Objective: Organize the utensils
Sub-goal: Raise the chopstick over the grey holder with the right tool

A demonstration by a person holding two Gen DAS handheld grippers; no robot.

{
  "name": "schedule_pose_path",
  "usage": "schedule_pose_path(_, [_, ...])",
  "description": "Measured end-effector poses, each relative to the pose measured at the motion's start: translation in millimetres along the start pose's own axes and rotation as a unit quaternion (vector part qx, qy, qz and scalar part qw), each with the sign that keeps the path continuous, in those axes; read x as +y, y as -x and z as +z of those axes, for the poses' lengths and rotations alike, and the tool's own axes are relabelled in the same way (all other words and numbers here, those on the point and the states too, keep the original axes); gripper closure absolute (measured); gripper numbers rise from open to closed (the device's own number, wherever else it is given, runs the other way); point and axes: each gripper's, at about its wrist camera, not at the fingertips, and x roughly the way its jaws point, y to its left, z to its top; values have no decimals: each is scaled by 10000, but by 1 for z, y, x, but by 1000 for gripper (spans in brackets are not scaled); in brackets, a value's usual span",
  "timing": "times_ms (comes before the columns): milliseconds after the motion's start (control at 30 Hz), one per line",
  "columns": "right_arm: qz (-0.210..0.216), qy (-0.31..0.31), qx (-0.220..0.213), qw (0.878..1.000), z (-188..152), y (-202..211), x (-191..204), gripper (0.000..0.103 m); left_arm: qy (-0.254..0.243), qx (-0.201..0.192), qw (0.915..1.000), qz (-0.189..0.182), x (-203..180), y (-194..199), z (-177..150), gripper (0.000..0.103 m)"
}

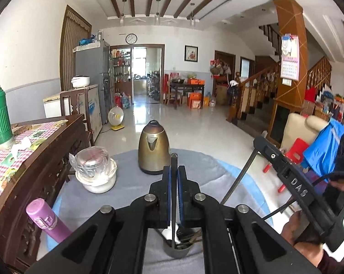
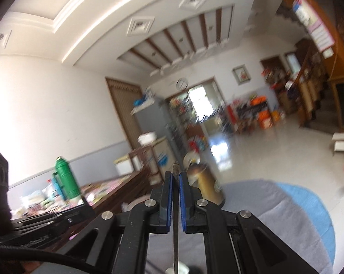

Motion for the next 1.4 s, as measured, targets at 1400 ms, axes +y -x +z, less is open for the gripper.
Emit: schedule_pose_path(1400, [-659,117,804,9945,-81,-19,-13,96,920,-656,9934,190,32,-25,-46,97])
